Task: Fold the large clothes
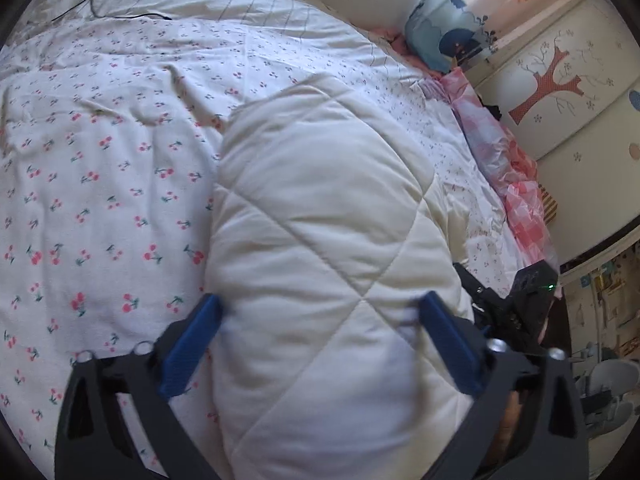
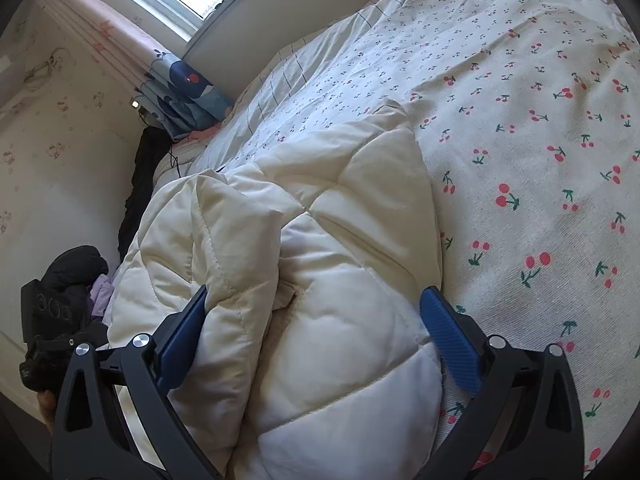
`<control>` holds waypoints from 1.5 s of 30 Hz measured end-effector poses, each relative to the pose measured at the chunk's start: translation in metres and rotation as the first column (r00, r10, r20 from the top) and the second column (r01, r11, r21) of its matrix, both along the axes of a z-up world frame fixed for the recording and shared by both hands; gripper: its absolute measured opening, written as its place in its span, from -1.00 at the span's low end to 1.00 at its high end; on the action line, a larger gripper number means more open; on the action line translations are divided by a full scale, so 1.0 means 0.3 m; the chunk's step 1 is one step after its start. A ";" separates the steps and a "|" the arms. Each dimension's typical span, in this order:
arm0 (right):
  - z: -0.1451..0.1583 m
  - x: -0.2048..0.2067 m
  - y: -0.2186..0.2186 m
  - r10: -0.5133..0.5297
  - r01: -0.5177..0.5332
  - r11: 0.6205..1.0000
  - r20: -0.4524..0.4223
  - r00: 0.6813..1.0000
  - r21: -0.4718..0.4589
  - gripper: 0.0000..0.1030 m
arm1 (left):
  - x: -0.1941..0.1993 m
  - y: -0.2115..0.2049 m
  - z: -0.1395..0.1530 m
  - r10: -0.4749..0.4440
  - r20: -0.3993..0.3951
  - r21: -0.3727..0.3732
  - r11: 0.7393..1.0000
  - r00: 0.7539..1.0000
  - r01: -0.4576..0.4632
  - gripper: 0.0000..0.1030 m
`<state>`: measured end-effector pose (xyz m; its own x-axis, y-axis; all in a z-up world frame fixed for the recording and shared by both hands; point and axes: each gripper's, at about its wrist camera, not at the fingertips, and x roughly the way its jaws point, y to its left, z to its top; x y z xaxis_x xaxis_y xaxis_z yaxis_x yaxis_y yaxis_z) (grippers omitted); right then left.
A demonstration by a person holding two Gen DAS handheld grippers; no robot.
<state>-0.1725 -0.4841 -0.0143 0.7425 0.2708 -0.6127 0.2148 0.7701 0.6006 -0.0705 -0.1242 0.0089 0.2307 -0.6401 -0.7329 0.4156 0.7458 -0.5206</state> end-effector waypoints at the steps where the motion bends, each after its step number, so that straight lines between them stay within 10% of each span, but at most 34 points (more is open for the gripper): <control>1: 0.001 0.002 0.002 -0.003 0.003 1.000 -0.002 1.000 0.000 0.87 | -0.003 -0.023 -0.002 0.003 0.010 0.029 1.000 1.000 -0.003 0.87; 6: -0.031 -0.013 -0.022 -0.029 0.028 0.998 0.025 0.999 0.059 0.88 | -0.061 -0.109 0.064 -0.068 0.126 0.115 0.992 0.990 0.053 0.87; 13: -0.007 -0.034 0.037 -0.056 0.041 0.992 0.116 0.992 0.123 0.89 | -0.247 -0.135 0.226 -0.176 0.426 0.185 0.977 0.887 0.105 0.83; 21: 0.089 0.338 0.562 0.237 -0.270 0.947 0.187 0.953 0.177 0.89 | -0.179 0.337 0.393 -0.018 0.565 0.227 0.965 0.825 -0.134 0.81; 25: 0.072 0.524 0.939 0.422 -0.427 0.904 0.117 0.899 0.019 0.89 | -0.044 0.662 0.294 0.153 0.516 0.257 0.911 0.843 -0.322 0.80; 28: 0.002 0.553 1.125 0.479 -0.473 0.871 0.010 0.878 -0.134 0.89 | 0.055 0.803 0.102 0.232 0.364 0.326 0.876 0.902 -0.356 0.80; 32: -0.005 0.525 1.098 0.487 -0.487 0.858 -0.040 0.872 -0.167 0.89 | 0.040 0.803 0.075 0.210 0.357 0.265 0.911 0.910 -0.314 0.80; 38: 0.032 0.504 1.042 0.463 -0.485 0.861 -0.157 0.872 -0.154 0.89 | 0.050 0.839 0.188 0.291 0.429 0.158 0.908 0.855 -0.388 0.83; 42: 0.038 0.488 1.076 0.459 -0.498 0.841 -0.210 0.863 -0.210 0.89 | 0.149 0.862 0.066 0.309 0.239 0.174 0.919 0.921 -0.353 0.84; 45: 0.002 0.471 1.045 0.456 -0.492 0.852 -0.210 0.865 -0.179 0.89 | 0.146 0.858 0.038 0.314 0.206 0.165 0.922 0.927 -0.349 0.88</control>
